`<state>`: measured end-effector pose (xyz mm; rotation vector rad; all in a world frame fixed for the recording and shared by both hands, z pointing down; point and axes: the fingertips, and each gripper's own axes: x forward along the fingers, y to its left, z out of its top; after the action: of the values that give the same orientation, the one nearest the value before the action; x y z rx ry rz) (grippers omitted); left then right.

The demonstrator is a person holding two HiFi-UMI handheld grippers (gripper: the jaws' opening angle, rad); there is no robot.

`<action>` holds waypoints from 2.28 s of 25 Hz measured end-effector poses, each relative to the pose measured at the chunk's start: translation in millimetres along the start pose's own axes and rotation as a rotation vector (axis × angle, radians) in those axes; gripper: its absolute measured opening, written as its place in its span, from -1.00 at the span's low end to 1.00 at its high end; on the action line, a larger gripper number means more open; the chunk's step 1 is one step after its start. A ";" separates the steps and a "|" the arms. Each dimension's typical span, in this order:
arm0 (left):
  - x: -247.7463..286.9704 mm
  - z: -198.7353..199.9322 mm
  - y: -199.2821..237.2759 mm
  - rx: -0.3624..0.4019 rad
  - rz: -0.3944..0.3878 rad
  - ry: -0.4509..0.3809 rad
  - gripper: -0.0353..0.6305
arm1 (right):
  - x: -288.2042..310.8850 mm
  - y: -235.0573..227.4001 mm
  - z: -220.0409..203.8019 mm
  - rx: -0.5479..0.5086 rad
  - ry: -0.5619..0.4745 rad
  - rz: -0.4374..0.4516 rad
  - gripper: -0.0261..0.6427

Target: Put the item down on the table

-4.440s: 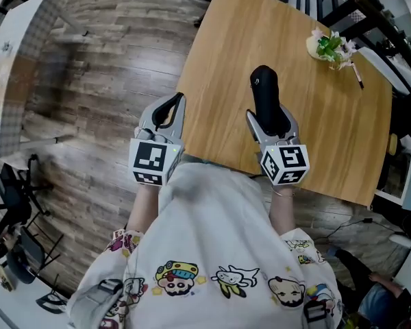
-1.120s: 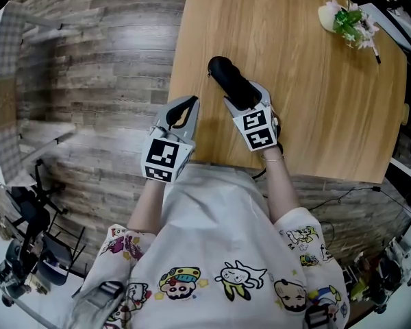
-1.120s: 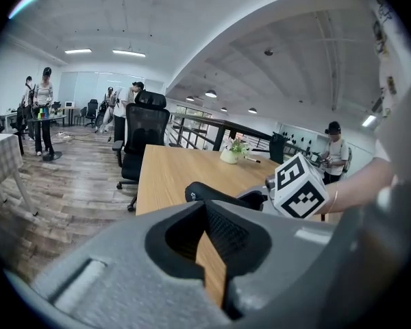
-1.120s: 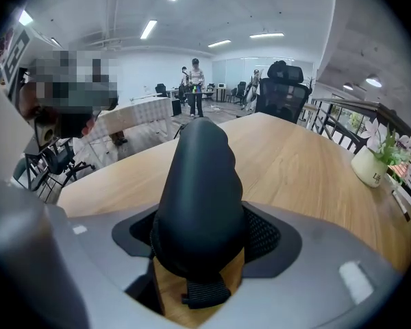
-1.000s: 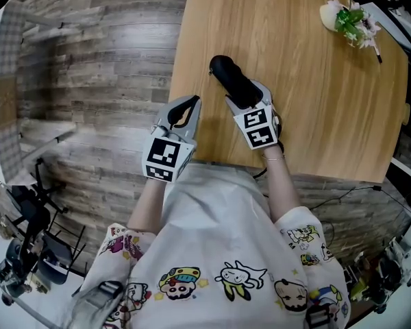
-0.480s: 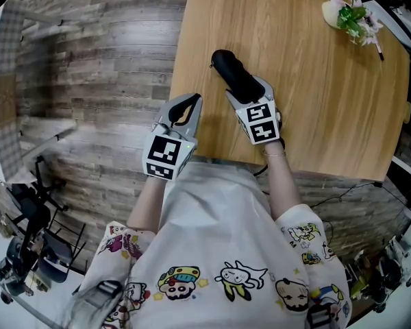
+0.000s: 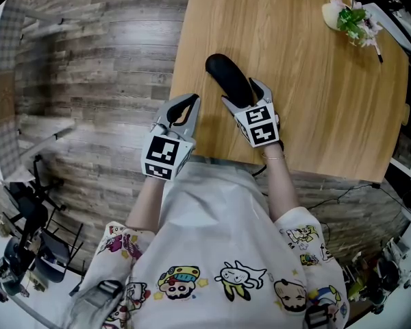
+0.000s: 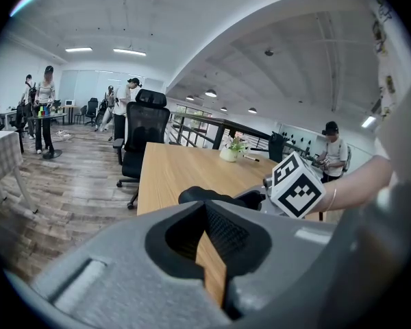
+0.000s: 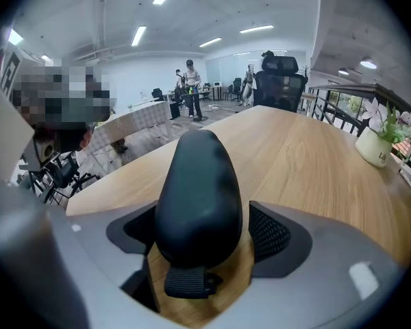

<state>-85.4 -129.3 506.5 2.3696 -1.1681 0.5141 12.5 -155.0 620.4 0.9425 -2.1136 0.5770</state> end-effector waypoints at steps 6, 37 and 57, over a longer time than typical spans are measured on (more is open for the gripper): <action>-2.2 2.5 0.8 0.006 0.007 -0.009 -0.90 | -3.9 2.8 -0.2 0.007 -0.006 0.007 0.28; -39.1 78.5 -33.9 0.136 -0.009 -0.173 -0.90 | -146.0 -5.8 77.0 0.031 -0.377 -0.120 0.04; -55.3 114.0 -77.1 0.183 -0.114 -0.260 -0.89 | -268.5 -8.5 83.5 0.143 -0.714 -0.210 -0.66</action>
<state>-39.8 -113.6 366.3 2.7069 -1.1253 0.2919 104.8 -96.1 361.2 1.6102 -2.5542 0.3055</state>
